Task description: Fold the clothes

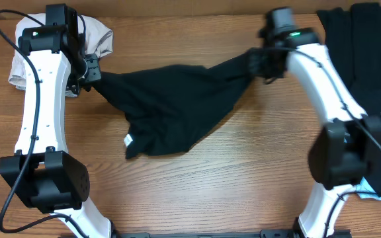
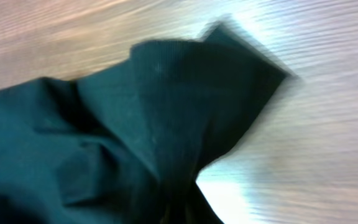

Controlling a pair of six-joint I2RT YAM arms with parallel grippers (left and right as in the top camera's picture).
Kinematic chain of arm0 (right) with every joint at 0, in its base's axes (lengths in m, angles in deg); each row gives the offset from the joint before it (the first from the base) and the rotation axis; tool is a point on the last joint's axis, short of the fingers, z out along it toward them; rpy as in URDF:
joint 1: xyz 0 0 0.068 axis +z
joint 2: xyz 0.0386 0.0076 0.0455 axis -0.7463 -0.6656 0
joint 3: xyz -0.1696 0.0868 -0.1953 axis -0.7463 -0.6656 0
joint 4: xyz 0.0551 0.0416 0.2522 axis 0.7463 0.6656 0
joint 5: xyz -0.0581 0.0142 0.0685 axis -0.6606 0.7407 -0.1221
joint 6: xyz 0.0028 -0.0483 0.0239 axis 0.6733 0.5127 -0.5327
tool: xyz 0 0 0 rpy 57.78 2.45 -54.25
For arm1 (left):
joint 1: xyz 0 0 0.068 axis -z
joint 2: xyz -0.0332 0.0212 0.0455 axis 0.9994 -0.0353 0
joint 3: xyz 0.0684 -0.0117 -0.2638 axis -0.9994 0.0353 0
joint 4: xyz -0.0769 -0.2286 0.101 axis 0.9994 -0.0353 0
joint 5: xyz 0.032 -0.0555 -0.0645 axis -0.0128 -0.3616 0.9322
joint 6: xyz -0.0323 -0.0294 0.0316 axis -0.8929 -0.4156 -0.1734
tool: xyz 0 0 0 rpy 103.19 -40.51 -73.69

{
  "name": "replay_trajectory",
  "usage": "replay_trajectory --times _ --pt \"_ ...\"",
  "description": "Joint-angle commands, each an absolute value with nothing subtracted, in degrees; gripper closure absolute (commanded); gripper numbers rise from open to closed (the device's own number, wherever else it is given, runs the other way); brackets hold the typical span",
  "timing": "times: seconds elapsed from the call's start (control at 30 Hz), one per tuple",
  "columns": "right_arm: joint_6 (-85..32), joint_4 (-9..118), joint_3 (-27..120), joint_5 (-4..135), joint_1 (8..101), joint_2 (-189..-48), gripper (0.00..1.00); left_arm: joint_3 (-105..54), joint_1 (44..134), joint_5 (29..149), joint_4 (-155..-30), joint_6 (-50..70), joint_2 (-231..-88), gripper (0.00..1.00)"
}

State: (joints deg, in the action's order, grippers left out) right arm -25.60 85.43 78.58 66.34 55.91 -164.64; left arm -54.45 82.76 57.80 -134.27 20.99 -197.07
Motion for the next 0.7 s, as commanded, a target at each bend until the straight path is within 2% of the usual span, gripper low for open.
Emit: replay_trajectory --times 0.0,0.3,0.47,0.67 --pt "-27.75 90.91 79.5 68.39 50.82 -162.39 0.92 -54.23 84.32 63.4 -133.0 24.44 -196.74 0.96" --pt "-27.96 95.02 68.15 68.63 44.63 -162.52 0.89 -51.17 91.68 65.04 -131.12 29.21 -197.4 0.96" --pt "-27.92 94.39 61.12 70.25 44.02 -162.5 0.89 -47.39 94.96 64.93 -130.49 29.62 -198.4 0.96" --pt "-24.8 96.25 59.54 76.28 44.06 -161.63 0.89 -44.87 95.51 64.27 -130.64 29.58 -200.07 0.96"
